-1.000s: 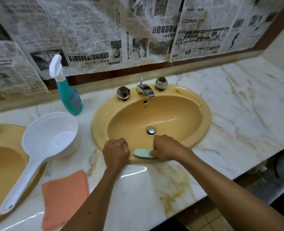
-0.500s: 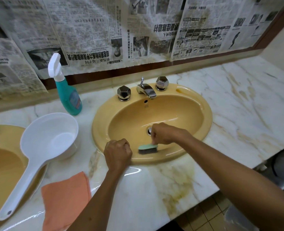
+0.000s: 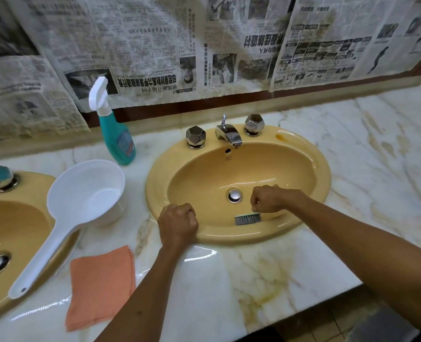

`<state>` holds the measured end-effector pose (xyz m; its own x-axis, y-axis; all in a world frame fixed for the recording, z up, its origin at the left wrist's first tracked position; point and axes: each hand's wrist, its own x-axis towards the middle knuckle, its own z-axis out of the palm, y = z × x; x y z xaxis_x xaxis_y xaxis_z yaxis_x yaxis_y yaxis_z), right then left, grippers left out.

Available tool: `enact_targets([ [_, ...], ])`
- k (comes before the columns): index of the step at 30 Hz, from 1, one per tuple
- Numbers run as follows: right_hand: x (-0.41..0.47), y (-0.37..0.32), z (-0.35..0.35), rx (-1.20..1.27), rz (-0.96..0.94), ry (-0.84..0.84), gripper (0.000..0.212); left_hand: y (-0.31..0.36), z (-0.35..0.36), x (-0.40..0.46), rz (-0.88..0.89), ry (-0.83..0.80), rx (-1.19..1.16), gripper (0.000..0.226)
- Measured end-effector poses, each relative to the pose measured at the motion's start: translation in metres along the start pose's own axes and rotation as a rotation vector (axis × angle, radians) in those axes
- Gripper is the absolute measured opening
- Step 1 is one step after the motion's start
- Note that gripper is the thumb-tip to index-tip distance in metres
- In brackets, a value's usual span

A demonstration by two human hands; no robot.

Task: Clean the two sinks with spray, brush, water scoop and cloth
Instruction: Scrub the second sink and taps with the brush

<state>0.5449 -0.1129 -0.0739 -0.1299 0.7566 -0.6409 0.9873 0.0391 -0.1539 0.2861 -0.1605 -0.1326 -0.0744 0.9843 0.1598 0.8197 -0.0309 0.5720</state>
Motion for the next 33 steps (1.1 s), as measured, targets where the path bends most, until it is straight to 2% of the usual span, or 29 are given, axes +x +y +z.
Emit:
enact_targets([
  [2,-0.003,0.009,-0.001,-0.023,-0.012,0.015,0.023,0.003,0.001,0.000,-0.023,0.008,0.015,0.039],
  [7,0.005,-0.052,0.022,0.187,-0.284,0.032,0.023,0.009,0.000,0.005,-0.113,-0.079,0.072,0.031],
  [11,0.005,0.018,-0.001,0.033,-0.225,-0.023,0.019,0.030,-0.006,0.010,-0.247,-0.107,-0.022,0.032],
  [14,0.007,0.067,-0.007,0.001,-0.183,-0.039,0.022,0.046,-0.003,0.006,-0.343,-0.160,-0.079,0.025],
  [18,0.023,0.022,0.014,0.078,-0.336,-0.019,0.022,0.060,0.006,-0.008,-0.328,-0.091,0.104,0.032],
  [21,0.019,-0.007,0.014,0.138,-0.514,-0.004,0.021,0.064,0.009,-0.006,-0.368,-0.038,0.129,0.031],
  [23,0.022,0.016,0.006,0.052,-0.502,-0.027,0.023,0.064,0.008,-0.005,-0.396,-0.032,0.116,0.031],
  [27,0.026,0.082,-0.002,-0.063,-0.326,-0.070,0.023,0.064,0.008,-0.004,-0.421,-0.017,0.115,0.031],
  [30,0.026,0.056,0.003,-0.022,-0.372,-0.051,0.023,0.067,0.008,-0.003,-0.422,-0.018,0.118,0.029],
  [33,0.018,0.007,0.009,0.097,-0.508,-0.037,0.025,0.069,0.008,-0.005,-0.421,-0.019,0.114,0.029],
])
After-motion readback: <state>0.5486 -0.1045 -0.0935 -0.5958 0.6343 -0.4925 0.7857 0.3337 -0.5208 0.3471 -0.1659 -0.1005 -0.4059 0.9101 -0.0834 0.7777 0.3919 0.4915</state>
